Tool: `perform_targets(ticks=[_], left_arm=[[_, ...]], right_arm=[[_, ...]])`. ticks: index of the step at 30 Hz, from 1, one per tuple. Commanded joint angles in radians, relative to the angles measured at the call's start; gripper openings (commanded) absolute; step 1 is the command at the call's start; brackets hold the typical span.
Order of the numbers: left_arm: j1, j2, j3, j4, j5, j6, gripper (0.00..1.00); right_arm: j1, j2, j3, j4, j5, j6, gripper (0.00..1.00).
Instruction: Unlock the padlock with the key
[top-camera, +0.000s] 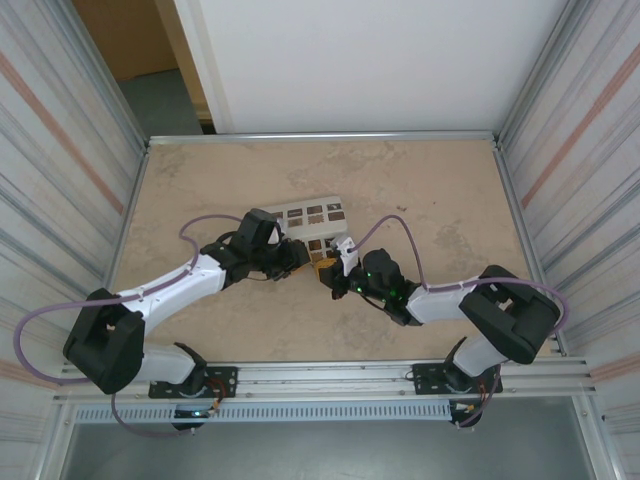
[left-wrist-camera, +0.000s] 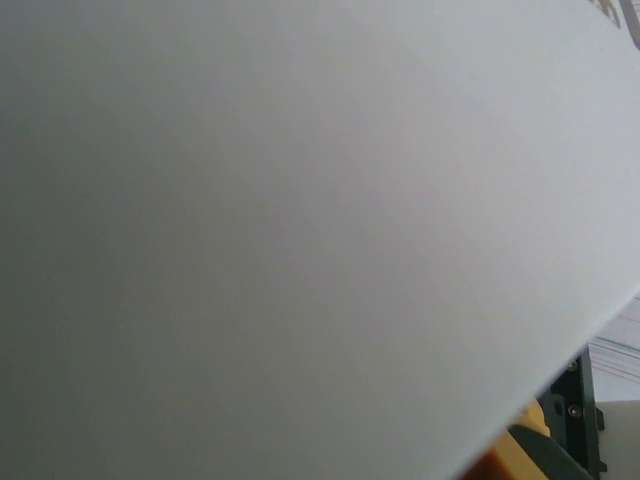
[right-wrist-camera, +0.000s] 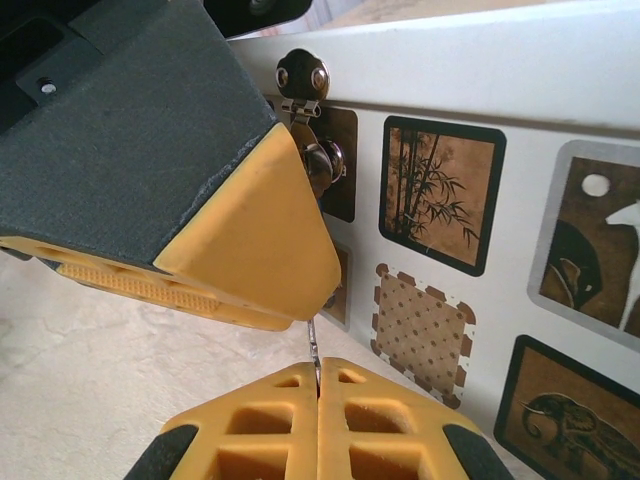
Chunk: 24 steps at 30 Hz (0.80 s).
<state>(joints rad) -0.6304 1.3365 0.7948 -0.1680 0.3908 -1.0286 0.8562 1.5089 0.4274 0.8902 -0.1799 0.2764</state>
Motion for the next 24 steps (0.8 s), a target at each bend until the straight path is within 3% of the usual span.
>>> perform_targets(ticks=[1,20,24], left_arm=[[-0.028,-0.014,0.028,0.038,0.063,-0.018,0.14],[-0.049,0.013,0.028,0.048,0.048,-0.027,0.14],[-0.052,0.013,0.023,0.075,0.055,-0.048,0.14]], right_arm=[[0.01,0.013,0.063,0.102,-0.041,-0.02,0.0],[-0.008,0.013,0.12,0.13,-0.077,-0.004,0.0],[0.029,0.0,0.132,0.053,0.011,-0.093,0.0]])
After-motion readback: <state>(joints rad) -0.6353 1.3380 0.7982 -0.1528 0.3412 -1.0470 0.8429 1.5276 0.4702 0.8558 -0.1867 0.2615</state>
